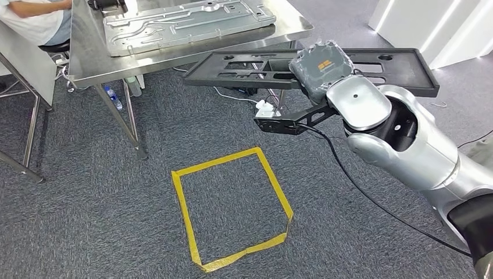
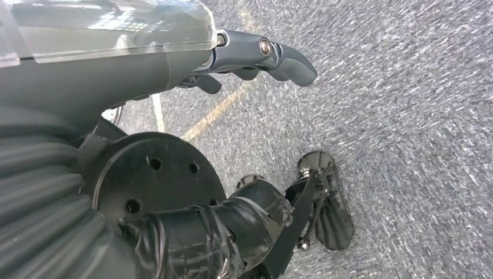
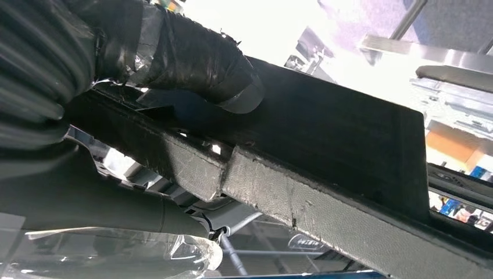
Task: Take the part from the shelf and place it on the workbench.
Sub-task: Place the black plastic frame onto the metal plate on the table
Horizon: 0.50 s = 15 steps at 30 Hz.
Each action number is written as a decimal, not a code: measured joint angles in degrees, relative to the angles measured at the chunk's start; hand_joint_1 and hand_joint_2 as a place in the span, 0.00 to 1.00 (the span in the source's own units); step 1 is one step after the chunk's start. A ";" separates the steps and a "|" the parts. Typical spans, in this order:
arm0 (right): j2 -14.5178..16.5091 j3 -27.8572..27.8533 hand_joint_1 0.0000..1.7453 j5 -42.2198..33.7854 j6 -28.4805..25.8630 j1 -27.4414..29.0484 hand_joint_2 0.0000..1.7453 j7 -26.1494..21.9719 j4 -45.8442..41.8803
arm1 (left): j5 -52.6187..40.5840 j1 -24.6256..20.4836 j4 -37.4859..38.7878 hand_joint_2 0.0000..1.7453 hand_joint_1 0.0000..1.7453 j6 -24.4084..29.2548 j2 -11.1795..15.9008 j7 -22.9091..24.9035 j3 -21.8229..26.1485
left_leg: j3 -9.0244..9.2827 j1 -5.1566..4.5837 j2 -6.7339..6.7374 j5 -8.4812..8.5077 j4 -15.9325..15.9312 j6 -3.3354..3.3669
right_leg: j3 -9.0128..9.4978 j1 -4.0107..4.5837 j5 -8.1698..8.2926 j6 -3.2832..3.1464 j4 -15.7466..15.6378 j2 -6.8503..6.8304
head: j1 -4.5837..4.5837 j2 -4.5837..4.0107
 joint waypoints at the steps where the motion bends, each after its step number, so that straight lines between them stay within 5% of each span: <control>1: -0.01 0.01 1.00 -0.01 -0.02 0.02 1.00 -0.01 0.01 | -0.04 0.00 0.00 1.00 0.00 0.08 -0.01 0.00 0.00 | 0.04 0.05 -0.02 -0.37 0.38 -0.17 | 1.58 -0.10 1.97 0.10 -3.29 -0.14 | 0.01 0.00; 4: 0.03 0.04 1.00 0.13 -0.03 -0.02 1.00 -0.01 0.02 | -0.16 -0.01 0.00 1.00 0.00 0.62 0.01 0.02 0.00 | -0.22 -0.14 -0.11 -1.69 1.85 -1.10 | 5.83 0.03 4.39 -0.31 -11.52 -0.48 | -0.05 0.00; 9: 0.14 0.15 1.00 0.69 -0.01 -0.11 1.00 -0.01 0.02 | -0.50 -0.06 0.00 1.00 0.00 1.19 0.04 0.20 0.00 | -0.69 -0.21 0.08 -3.22 3.54 -2.48 | 6.80 0.08 3.60 -2.19 -12.32 -0.09 | -0.29 0.00; 13: 0.38 0.29 1.00 0.78 -0.07 -0.27 1.00 -0.02 0.01 | -0.68 -0.04 0.00 1.00 0.00 1.23 0.05 0.26 0.00 | -8.55 0.00 0.03 -7.29 16.71 -3.19 | 8.00 0.21 2.68 -3.06 -12.52 -0.05 | -0.58 0.00; 15: 0.50 0.41 1.00 0.57 -0.14 -0.25 1.00 -0.03 0.01 | -0.74 0.00 0.00 1.00 0.00 1.21 0.05 0.28 0.01 | -10.40 -0.01 0.00 -5.05 17.24 -2.88 | 8.76 0.46 2.04 -3.11 -12.53 0.13 | -0.60 0.00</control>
